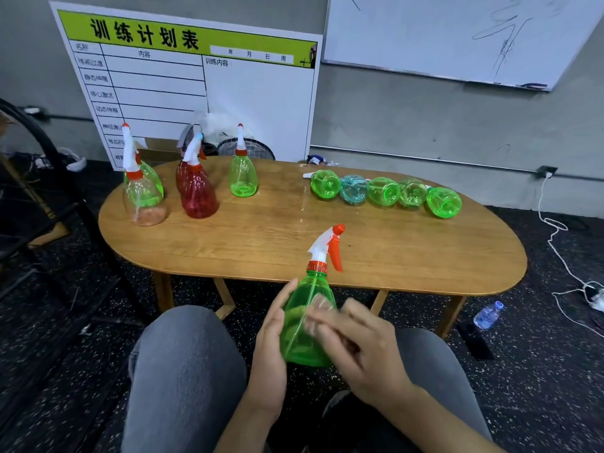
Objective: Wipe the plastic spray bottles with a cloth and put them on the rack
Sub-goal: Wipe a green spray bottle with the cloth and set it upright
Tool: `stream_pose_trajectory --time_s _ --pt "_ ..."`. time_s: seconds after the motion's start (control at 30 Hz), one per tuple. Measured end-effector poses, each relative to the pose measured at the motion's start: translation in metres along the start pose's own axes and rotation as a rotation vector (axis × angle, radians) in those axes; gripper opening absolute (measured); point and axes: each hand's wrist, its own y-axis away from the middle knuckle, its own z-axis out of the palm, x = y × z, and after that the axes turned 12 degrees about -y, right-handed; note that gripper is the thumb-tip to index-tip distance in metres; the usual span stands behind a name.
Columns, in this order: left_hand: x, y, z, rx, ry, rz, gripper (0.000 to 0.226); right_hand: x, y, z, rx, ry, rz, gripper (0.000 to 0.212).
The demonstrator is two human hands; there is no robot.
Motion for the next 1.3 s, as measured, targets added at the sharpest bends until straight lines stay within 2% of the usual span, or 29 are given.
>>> stream_pose_trajectory --time_s 0.1,0.23,0.43,0.6,0.7,0.77,0.9,1.0,1.1,1.2,1.3 --pt "-0.002 -0.003 0.000 -0.003 -0.018 -0.015 0.051 0.009 -0.013 0.002 0.173 -0.047 0.237 0.031" --pt "-0.005 -0.005 -0.002 -0.002 -0.021 -0.028 0.052 0.008 -0.030 0.014 0.156 -0.035 0.299 0.033" --pt "-0.001 -0.002 -0.002 0.041 0.068 -0.080 0.053 0.001 -0.014 0.023 -0.030 0.153 -0.005 0.023" --pt "0.001 0.001 0.001 0.046 0.081 -0.084 0.045 -0.002 0.010 0.014 -0.204 0.249 -0.289 0.020" --pt "0.007 0.002 0.003 0.064 0.048 -0.059 0.046 -0.001 0.015 0.009 -0.239 0.262 -0.356 0.021" --pt "0.010 0.003 0.004 0.065 0.003 -0.024 0.046 0.002 0.019 0.006 -0.154 0.175 -0.269 0.022" --pt "0.011 0.004 0.002 0.046 -0.023 -0.019 0.082 0.009 0.013 -0.001 0.183 -0.027 0.151 0.026" --pt "0.008 0.003 0.003 0.014 0.046 -0.021 0.069 0.012 -0.003 -0.005 0.343 -0.146 0.294 0.028" --pt "0.009 0.003 0.006 -0.011 0.066 -0.017 0.060 0.013 -0.019 -0.007 0.342 -0.190 0.311 0.025" --pt "0.010 0.003 0.008 -0.030 0.070 -0.021 0.050 0.017 -0.029 -0.008 0.262 -0.167 0.301 0.026" --pt "0.009 0.003 0.007 -0.045 0.042 -0.020 0.051 0.021 -0.036 -0.005 0.182 -0.132 0.279 0.028"
